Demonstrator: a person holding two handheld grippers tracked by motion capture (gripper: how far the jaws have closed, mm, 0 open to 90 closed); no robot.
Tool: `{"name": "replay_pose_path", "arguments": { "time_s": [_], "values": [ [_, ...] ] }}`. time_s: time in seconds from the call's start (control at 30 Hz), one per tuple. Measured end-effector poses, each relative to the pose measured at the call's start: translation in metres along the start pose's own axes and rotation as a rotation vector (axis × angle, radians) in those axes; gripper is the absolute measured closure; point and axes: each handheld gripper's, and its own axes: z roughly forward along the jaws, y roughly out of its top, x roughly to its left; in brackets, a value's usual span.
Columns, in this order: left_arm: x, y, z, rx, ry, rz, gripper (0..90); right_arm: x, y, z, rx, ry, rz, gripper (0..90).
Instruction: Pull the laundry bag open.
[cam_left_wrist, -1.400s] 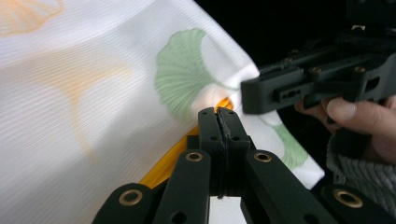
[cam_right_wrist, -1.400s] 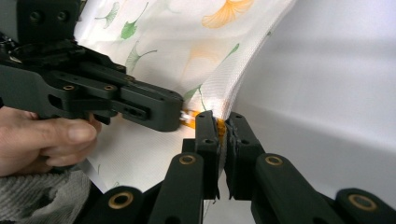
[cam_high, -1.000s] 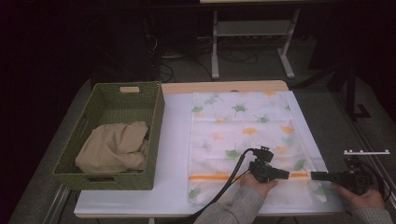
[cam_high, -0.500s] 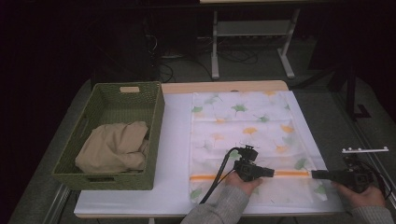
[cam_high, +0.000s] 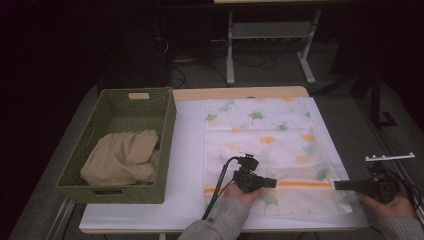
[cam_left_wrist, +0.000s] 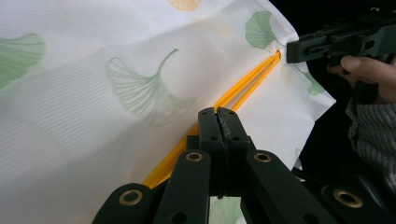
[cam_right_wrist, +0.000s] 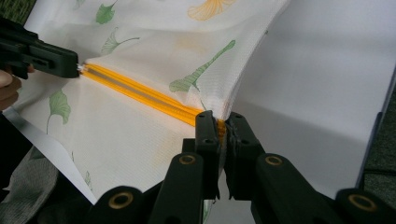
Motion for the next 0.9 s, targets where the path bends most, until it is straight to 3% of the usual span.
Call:
{"name": "replay_pose_path", "arguments": {
  "time_s": [0.27,0.9],
  "values": [
    [0.014,-0.006,-0.019,-0.026,0.016,-0.034,89.8,-0.003,0.001,0.001,0.022,-0.038,0.002,84.4],
    [0.04,-0.026,-0.072,-0.076,0.08,-0.079,89.8,-0.006,0.001,-0.002,0.039,-0.063,-0.001,84.4]
  ]
}}
